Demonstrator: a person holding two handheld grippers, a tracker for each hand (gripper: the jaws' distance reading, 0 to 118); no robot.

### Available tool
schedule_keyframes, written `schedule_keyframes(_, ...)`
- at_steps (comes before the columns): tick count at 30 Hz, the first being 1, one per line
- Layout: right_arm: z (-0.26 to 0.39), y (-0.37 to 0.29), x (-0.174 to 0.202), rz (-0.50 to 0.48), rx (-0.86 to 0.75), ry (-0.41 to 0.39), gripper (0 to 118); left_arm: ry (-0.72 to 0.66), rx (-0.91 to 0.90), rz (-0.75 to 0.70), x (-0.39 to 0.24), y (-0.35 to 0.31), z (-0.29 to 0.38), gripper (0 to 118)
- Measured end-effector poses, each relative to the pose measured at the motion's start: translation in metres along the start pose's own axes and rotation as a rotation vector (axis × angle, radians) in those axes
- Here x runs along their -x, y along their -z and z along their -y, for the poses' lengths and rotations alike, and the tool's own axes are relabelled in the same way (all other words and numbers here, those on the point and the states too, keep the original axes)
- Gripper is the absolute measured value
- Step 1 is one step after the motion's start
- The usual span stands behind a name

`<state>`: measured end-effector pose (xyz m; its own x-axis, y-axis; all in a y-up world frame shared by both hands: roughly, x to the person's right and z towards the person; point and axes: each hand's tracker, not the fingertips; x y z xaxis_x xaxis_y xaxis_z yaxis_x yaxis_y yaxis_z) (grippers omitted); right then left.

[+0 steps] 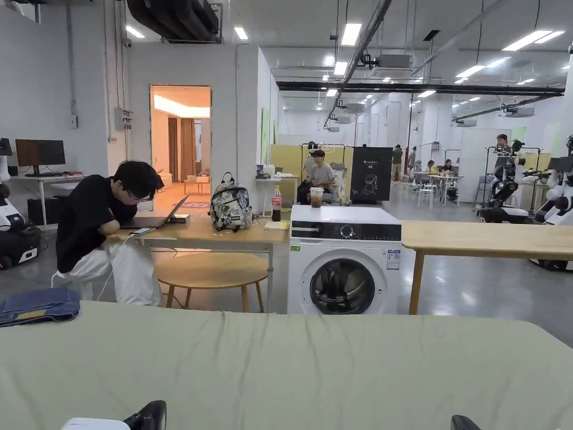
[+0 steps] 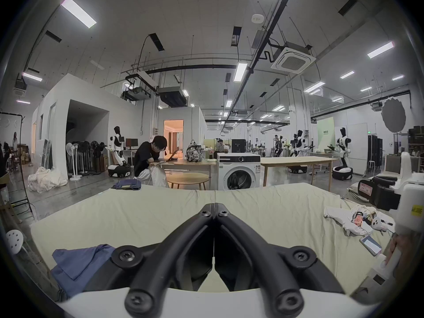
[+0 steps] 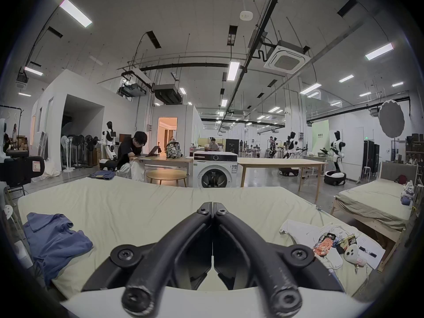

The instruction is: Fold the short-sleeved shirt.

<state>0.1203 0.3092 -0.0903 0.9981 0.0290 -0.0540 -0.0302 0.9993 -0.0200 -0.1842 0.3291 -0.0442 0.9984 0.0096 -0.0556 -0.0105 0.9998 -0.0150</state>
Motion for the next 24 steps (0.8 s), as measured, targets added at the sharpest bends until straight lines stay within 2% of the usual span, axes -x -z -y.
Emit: schedule_keyframes(24,-0.0034,-0.0012,0.0014,-0.001,-0.005,-0.017,0,-0.011,-0.001,0.002,0.0022,-0.0011,-0.0017,0)
